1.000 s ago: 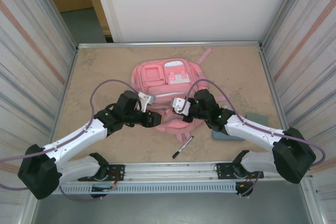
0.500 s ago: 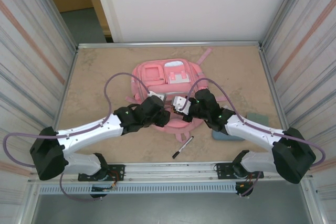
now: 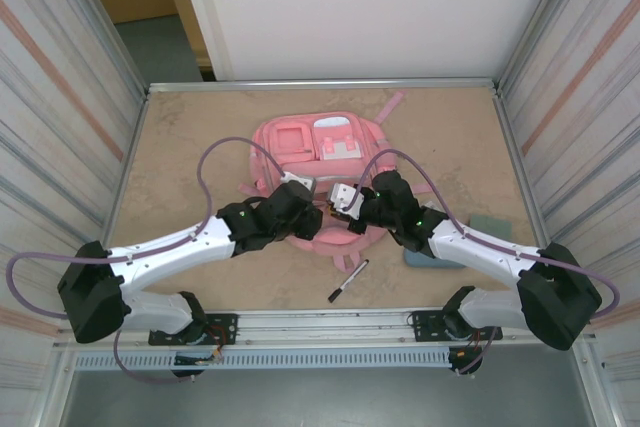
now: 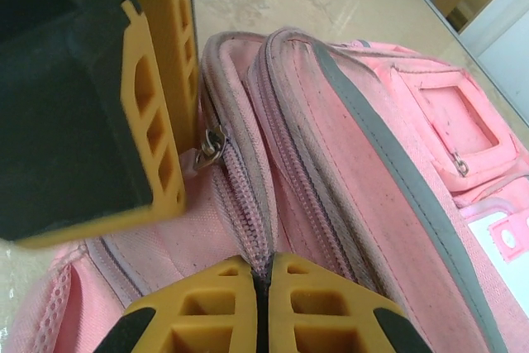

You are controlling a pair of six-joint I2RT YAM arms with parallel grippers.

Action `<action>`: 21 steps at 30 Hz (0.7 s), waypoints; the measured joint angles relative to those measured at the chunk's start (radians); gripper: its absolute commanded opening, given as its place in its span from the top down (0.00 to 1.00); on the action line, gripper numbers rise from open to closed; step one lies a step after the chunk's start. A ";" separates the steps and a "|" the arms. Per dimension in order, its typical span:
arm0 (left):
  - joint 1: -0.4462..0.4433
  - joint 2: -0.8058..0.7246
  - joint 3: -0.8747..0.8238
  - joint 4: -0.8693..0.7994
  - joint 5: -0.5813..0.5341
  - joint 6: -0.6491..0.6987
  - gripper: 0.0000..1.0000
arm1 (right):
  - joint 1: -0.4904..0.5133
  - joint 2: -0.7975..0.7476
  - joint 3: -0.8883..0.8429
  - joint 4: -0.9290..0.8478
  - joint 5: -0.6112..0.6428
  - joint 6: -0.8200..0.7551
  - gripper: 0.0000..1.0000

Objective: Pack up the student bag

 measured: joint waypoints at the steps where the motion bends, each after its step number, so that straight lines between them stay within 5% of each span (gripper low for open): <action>1: 0.000 0.000 0.000 0.003 0.007 -0.001 0.58 | 0.000 0.000 0.000 0.000 0.000 0.003 1.00; 5: 0.012 0.000 0.000 0.004 0.027 -0.005 0.67 | 0.000 0.000 -0.002 0.001 -0.004 0.009 1.00; 12: 0.044 0.011 0.000 0.032 0.067 0.013 1.00 | -0.009 0.000 -0.012 0.023 -0.019 0.032 1.00; 21: 0.084 -0.074 -0.009 0.006 0.145 0.092 1.00 | -0.013 -0.018 -0.017 0.058 -0.047 0.037 1.00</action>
